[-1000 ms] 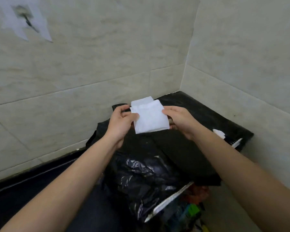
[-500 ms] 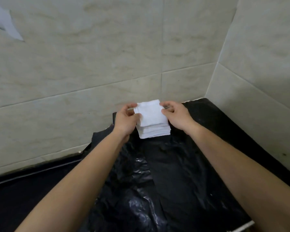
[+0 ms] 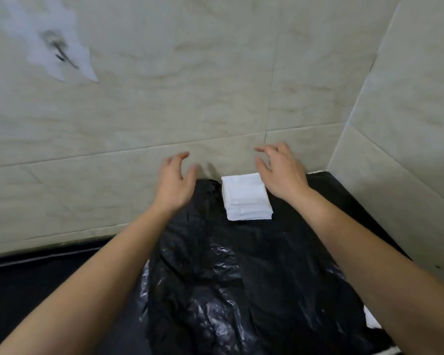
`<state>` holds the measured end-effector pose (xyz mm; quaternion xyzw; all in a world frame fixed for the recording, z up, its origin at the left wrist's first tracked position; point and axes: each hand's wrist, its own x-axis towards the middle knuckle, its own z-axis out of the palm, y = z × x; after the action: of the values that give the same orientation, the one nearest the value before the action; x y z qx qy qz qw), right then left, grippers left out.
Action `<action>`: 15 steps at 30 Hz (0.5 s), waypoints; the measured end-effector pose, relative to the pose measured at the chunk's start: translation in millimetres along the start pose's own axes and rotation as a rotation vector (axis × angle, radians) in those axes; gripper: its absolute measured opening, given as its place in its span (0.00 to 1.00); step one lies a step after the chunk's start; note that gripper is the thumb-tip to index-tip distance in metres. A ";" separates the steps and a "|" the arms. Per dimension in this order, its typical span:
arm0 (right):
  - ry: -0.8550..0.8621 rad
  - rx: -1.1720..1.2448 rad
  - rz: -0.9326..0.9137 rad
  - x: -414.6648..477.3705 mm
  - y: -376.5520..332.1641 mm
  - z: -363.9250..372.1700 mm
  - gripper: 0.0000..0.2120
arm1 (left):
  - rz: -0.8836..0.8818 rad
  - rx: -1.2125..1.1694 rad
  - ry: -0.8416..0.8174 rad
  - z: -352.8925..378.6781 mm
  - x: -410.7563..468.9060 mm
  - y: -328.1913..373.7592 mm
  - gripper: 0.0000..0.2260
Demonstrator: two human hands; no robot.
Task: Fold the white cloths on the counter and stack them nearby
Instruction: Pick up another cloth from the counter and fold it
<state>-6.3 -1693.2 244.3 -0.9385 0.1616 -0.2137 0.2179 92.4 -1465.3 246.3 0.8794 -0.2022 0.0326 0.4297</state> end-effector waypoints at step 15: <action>-0.009 0.160 -0.811 -95.4 -355.0 135.4 0.31 | -0.238 1.002 0.613 -314.1 -259.6 -130.6 0.28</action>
<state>50.5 -1306.6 272.2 -0.9072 -0.2393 -0.2898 0.1889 -58.8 -1067.0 286.7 0.9420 0.0707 0.3280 0.0019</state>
